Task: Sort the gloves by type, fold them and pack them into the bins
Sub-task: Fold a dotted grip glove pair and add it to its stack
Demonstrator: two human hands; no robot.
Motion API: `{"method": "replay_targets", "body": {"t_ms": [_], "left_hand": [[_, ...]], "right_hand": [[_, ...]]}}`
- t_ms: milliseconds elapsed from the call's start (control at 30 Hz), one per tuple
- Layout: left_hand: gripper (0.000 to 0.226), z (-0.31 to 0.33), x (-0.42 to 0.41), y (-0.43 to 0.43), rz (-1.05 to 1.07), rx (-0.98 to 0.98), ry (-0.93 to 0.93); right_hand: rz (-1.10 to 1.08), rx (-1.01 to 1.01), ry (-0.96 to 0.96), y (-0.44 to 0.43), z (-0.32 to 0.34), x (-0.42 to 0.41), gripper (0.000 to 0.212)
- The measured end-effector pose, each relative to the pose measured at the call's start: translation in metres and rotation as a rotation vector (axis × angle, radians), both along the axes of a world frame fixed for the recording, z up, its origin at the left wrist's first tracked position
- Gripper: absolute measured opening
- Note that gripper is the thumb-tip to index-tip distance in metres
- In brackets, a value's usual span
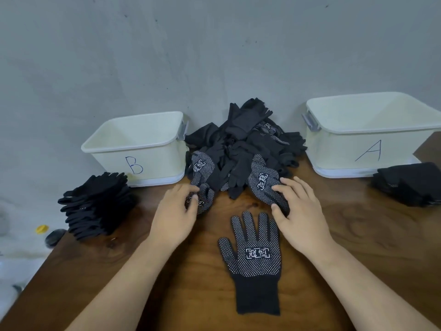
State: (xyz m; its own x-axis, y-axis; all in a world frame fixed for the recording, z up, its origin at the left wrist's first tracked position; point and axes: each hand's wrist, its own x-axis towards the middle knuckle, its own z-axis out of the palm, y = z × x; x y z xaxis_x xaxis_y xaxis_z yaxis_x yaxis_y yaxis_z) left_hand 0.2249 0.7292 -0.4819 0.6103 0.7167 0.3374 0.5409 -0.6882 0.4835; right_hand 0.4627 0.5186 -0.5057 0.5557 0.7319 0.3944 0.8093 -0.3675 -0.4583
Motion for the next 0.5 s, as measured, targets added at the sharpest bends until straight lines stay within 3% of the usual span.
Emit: {"method": "replay_targets", "body": {"t_ms": [133,367,433,500], "left_hand": [[0.024,0.026,0.027,0.035,-0.059,0.061,0.106],[0.045,0.053,0.086,0.070,-0.317,0.444,0.566],[0.039,0.057,0.097,0.075,-0.326,0.527,0.682],[0.024,0.065,0.105,0.079,-0.311,0.565,0.674]], "right_hand": [[0.022,-0.004,-0.003,0.001,-0.001,0.000,0.044],[0.030,-0.003,0.025,0.000,-0.002,0.002,0.045],[0.034,-0.009,0.027,-0.001,-0.003,0.002,0.045],[0.036,-0.014,0.036,-0.001,-0.003,0.003,0.045]]}}
